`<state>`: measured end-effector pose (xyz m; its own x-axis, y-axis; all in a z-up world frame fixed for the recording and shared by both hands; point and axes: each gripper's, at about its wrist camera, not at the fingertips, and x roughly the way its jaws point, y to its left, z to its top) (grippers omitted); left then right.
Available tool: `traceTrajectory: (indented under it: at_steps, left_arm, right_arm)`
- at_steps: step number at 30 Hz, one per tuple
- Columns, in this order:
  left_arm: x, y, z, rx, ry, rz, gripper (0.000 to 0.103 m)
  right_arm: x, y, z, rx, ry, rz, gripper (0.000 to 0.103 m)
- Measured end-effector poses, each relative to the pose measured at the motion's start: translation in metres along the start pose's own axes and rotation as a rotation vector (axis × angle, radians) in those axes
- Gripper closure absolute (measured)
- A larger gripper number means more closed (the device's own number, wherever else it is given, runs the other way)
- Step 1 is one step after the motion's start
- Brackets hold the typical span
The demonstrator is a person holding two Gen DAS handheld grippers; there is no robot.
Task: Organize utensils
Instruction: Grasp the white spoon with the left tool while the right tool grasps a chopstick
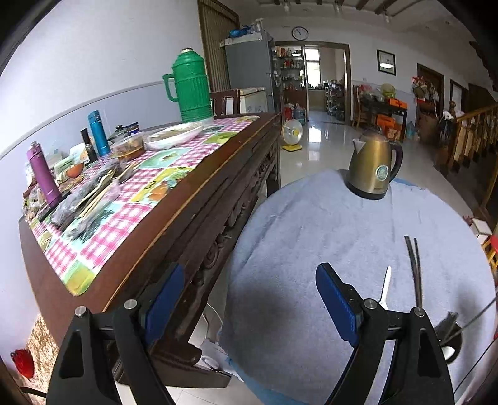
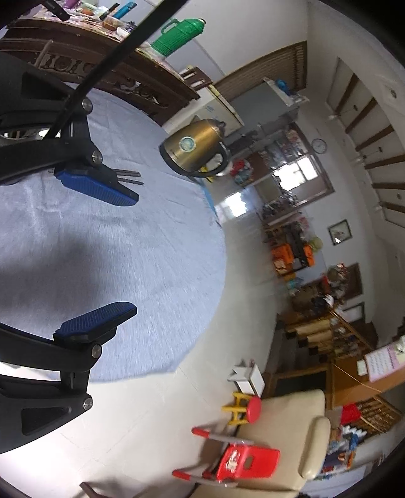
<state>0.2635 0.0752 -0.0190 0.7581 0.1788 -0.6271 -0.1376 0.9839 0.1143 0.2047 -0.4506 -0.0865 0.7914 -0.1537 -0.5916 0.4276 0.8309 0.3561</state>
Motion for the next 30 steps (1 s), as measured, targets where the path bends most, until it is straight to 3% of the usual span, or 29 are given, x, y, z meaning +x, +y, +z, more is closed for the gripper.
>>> traceTrajectory:
  at_steps: [5,11,16,19,23,26,30]
  left_arm:
    - [0.034,-0.018,0.005,0.035,0.049,-0.002,0.017]
    - [0.096,-0.049,0.006,0.043,0.181,-0.088,0.017]
    - [0.131,-0.088,0.004,0.067,0.256,-0.203,0.017]
    - [0.146,-0.114,0.005,0.108,0.276,-0.260,0.017]
    - [0.167,-0.145,0.001,0.169,0.321,-0.314,0.019]
    - [0.183,-0.165,-0.004,0.194,0.374,-0.356,0.028]
    - [0.196,-0.183,-0.005,0.188,0.429,-0.415,0.028]
  right_arm:
    - [0.049,0.021,0.013,-0.057,0.079,0.055,0.036]
    - [0.127,0.056,0.021,-0.118,0.255,0.165,0.036]
    - [0.197,0.092,0.014,-0.147,0.425,0.247,0.054]
    - [0.240,0.114,0.006,-0.164,0.503,0.246,0.063]
    - [0.285,0.131,-0.003,-0.175,0.591,0.234,0.066]
    - [0.312,0.142,-0.006,-0.169,0.626,0.229,0.066]
    - [0.338,0.156,-0.007,-0.167,0.650,0.189,0.066]
